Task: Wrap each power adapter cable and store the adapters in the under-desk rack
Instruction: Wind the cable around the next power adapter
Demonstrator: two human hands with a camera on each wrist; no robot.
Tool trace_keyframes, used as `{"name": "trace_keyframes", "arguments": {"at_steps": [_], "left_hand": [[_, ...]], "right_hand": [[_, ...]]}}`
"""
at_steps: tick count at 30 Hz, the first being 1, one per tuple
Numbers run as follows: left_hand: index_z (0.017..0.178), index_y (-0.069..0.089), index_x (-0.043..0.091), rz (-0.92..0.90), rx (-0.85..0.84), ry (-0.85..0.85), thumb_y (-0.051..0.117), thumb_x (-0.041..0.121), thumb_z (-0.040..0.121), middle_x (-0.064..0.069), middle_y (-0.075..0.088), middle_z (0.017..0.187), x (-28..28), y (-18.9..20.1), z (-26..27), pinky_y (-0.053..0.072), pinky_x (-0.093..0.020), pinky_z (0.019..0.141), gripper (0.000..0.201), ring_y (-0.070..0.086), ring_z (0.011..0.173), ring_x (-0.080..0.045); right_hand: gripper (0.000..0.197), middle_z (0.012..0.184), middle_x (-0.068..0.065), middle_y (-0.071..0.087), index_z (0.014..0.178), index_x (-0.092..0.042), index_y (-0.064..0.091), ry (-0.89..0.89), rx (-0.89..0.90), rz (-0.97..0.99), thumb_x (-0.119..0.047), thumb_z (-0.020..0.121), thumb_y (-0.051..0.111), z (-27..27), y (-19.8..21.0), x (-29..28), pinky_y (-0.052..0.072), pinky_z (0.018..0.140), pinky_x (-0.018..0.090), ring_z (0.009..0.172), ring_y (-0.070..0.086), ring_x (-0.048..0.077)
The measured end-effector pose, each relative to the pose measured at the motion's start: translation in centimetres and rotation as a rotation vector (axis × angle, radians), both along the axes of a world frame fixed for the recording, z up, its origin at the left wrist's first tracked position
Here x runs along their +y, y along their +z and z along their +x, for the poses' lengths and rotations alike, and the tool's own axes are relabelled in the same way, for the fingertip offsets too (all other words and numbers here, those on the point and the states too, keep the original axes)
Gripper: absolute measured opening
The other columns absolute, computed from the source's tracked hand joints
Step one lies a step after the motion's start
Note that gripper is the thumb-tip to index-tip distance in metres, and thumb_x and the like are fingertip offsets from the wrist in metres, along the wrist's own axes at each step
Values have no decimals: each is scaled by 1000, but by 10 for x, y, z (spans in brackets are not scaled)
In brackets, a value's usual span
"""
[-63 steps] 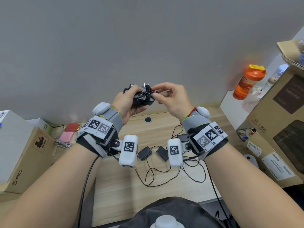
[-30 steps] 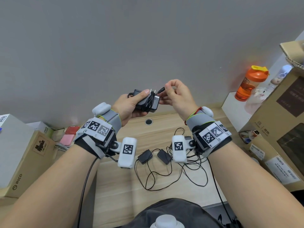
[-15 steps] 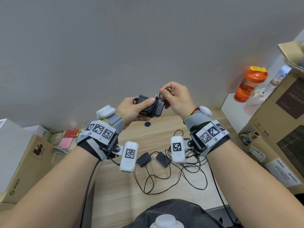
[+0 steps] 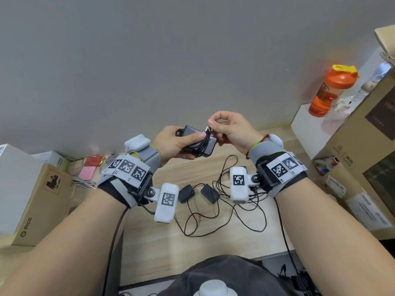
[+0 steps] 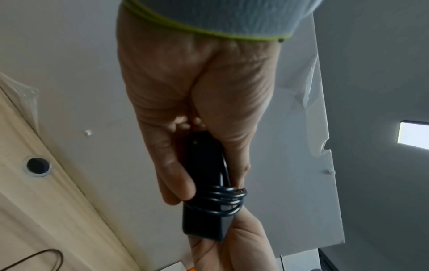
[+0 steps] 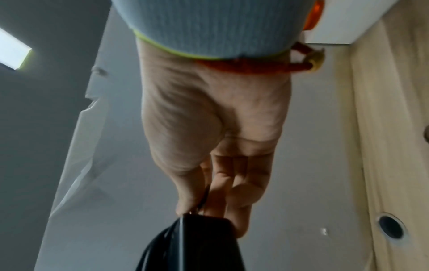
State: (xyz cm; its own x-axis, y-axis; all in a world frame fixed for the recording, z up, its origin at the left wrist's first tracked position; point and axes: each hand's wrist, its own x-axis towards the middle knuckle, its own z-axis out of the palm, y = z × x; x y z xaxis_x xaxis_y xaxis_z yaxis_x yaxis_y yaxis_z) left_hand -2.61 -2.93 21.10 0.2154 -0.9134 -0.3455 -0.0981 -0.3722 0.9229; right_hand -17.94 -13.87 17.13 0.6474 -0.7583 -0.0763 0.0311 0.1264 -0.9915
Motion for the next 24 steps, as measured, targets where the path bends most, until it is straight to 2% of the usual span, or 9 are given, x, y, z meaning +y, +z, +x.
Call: {"name": "trace_keyframes", "arguments": {"at_steps": [4,7,10,12,14,16,19,21,24], "left_hand": [[92,69,12,13,13,-25,71,24,87,-3,72,79,4,-19,-19,56,-24,59,13,71,71,-17],[101,69,7,16,100,73,69,25,88,-8,73,91,3,-38,-31,59,-27,65,22,72,81,-19],[114,65,-2,41,180,209,69,25,89,-19,70,111,1,-70,-43,59,-30,71,37,72,94,-23],[117,64,-2,44,226,255,68,19,90,-19,69,115,3,-85,-49,60,-30,75,34,70,100,-24],[119,62,1,71,275,222,65,5,91,-14,68,112,7,-103,-58,59,-27,78,29,69,100,-21],[122,59,1,105,298,169,63,-4,89,-13,66,110,11,-119,-67,58,-24,76,34,68,98,-21],[122,61,0,138,261,144,68,-6,84,-19,66,113,22,-136,-72,57,-24,75,39,67,98,-26],[117,64,3,159,208,130,73,-3,81,-20,67,112,27,-143,-76,59,-31,79,38,67,97,-28],[114,66,5,168,172,104,75,-3,79,-22,68,109,33,-150,-81,59,-39,85,36,67,91,-29]], "right_hand": [[17,54,-2,51,79,-18,58,39,100,65,-15,95,61,-13,-24,5,38,41,20,44,41,11],[21,56,-2,54,79,-17,58,-22,70,107,-24,99,56,-23,-41,12,44,43,19,42,45,9],[29,69,-5,67,92,-17,66,-44,64,230,-36,102,47,-34,-62,20,55,55,24,51,54,12],[32,81,-2,70,100,-16,68,-21,50,272,-40,101,48,-37,-74,28,58,68,31,63,61,14],[27,90,0,68,110,-12,67,11,52,265,-33,99,55,-44,-92,35,58,74,33,74,64,14],[23,90,-1,66,114,-10,66,-13,56,287,-24,97,61,-53,-110,42,57,70,30,76,64,12],[18,85,-2,64,109,-10,67,-32,82,321,-21,96,62,-65,-125,52,57,66,27,74,62,10],[23,90,1,63,113,-9,66,-39,99,347,-22,94,64,-70,-133,58,57,68,31,77,61,15],[45,105,4,55,132,-28,49,-96,97,359,-22,92,68,-77,-142,68,59,76,44,85,62,23]]}}
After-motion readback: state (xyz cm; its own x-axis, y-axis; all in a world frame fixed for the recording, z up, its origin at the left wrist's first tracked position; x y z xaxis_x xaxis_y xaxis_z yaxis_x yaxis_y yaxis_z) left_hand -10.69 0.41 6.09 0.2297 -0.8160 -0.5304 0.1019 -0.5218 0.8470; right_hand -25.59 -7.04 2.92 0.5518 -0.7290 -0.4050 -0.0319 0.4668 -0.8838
